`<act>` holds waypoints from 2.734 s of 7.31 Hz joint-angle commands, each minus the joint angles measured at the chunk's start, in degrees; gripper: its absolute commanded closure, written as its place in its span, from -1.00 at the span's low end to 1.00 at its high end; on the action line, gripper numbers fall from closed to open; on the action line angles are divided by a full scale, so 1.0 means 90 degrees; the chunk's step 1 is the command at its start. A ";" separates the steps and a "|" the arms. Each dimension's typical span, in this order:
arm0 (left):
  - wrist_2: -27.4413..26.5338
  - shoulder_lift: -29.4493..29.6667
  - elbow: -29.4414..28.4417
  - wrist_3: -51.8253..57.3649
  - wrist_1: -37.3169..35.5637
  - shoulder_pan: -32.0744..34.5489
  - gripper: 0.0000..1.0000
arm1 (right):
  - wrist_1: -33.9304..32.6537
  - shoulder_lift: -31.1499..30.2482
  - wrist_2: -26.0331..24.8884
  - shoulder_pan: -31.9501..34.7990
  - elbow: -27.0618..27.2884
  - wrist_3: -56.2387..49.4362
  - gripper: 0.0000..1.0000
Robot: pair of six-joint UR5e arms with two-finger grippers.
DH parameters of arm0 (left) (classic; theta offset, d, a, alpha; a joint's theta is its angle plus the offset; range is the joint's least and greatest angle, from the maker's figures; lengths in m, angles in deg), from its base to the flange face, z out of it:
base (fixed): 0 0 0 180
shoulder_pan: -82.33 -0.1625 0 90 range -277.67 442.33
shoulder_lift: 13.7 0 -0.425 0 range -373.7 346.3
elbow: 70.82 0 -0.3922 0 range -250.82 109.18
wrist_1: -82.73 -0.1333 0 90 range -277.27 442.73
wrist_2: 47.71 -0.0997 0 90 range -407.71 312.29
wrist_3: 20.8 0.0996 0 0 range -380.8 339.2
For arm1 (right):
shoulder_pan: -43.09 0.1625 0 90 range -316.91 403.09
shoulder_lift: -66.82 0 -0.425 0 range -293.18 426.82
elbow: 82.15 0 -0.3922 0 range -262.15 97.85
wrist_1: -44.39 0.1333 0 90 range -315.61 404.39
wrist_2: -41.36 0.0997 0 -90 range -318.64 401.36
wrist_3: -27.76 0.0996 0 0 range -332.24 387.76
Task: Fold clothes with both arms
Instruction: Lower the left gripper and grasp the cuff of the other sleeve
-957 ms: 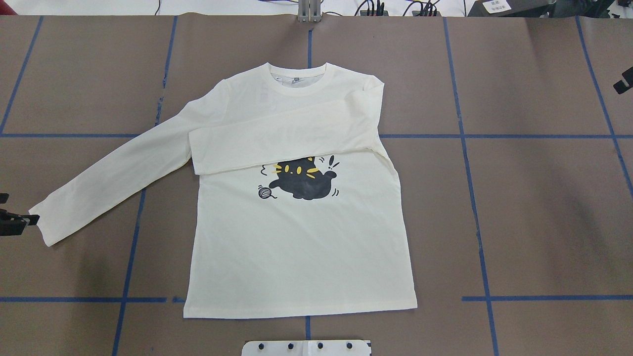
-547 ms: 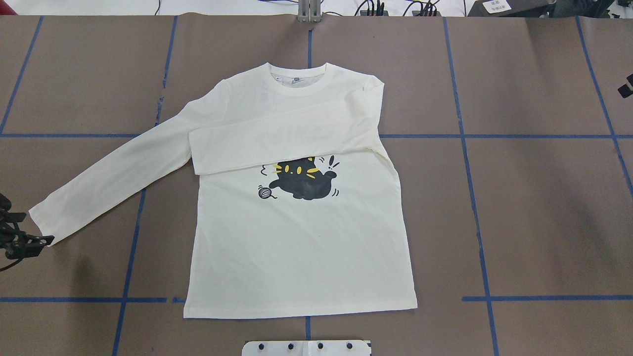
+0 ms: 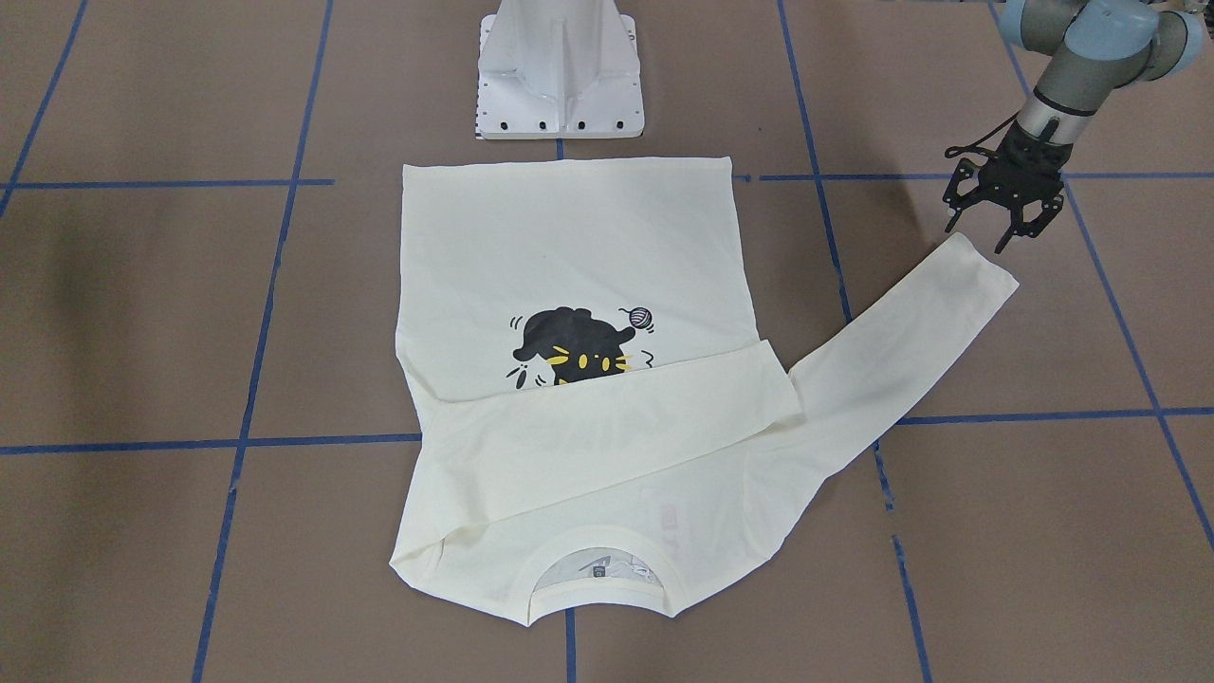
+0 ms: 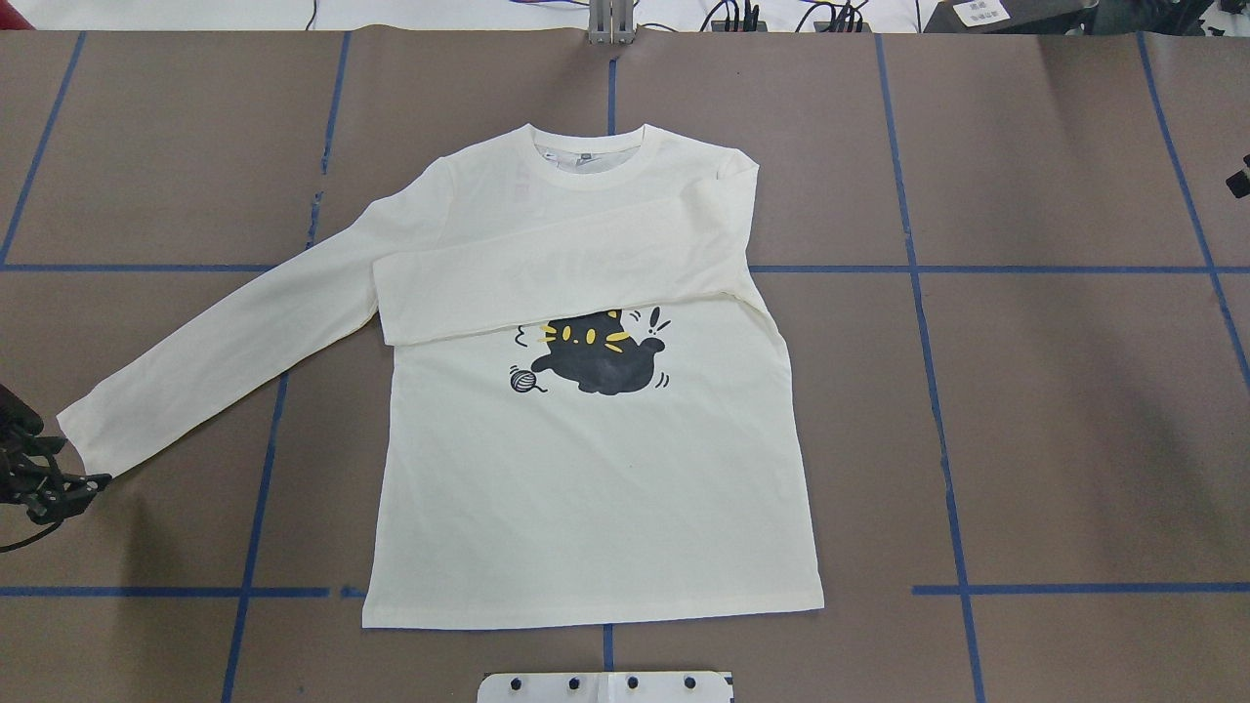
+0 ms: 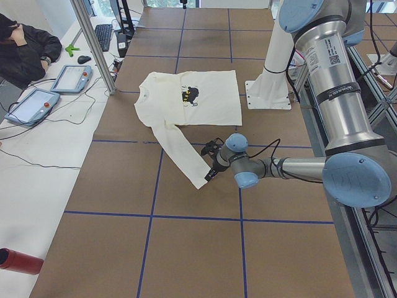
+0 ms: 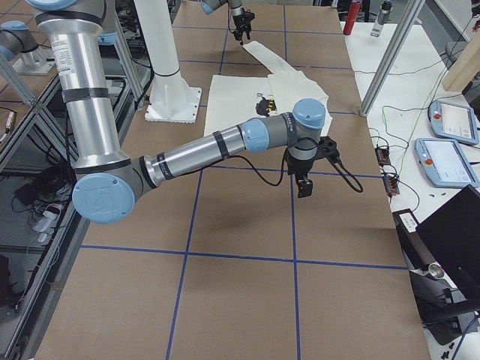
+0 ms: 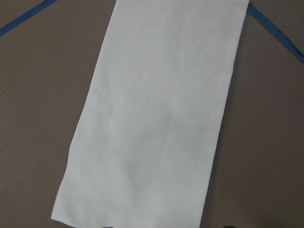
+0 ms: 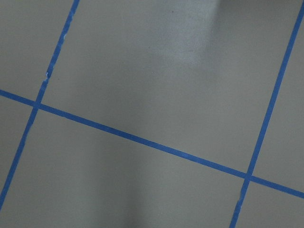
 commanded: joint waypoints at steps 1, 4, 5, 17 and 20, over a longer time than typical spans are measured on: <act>-0.0020 0.0018 -0.0026 0.0000 -0.0011 -0.0015 -0.42 | 0.0000 -0.0002 -0.0003 0.0011 0.0001 -0.0020 -1.00; -0.0030 0.0057 -0.0085 0.0000 -0.0001 -0.0035 -0.42 | 0.0010 -0.0031 -0.0012 0.0030 -0.0009 -0.0039 -1.00; -0.0020 0.0067 -0.0085 0.0000 -0.0001 -0.0054 -0.42 | 0.0010 -0.0041 -0.0012 0.0031 -0.0009 -0.0049 -1.00; -0.0020 0.0136 -0.0114 0.0010 0.0009 -0.0064 -0.48 | 0.0010 -0.0080 -0.0012 0.0060 0.0010 -0.0030 -1.00; -0.0030 0.0165 -0.0134 0.0010 -0.0001 -0.0074 -0.48 | 0.0010 -0.0080 -0.0012 0.0060 0.0010 -0.0010 -1.00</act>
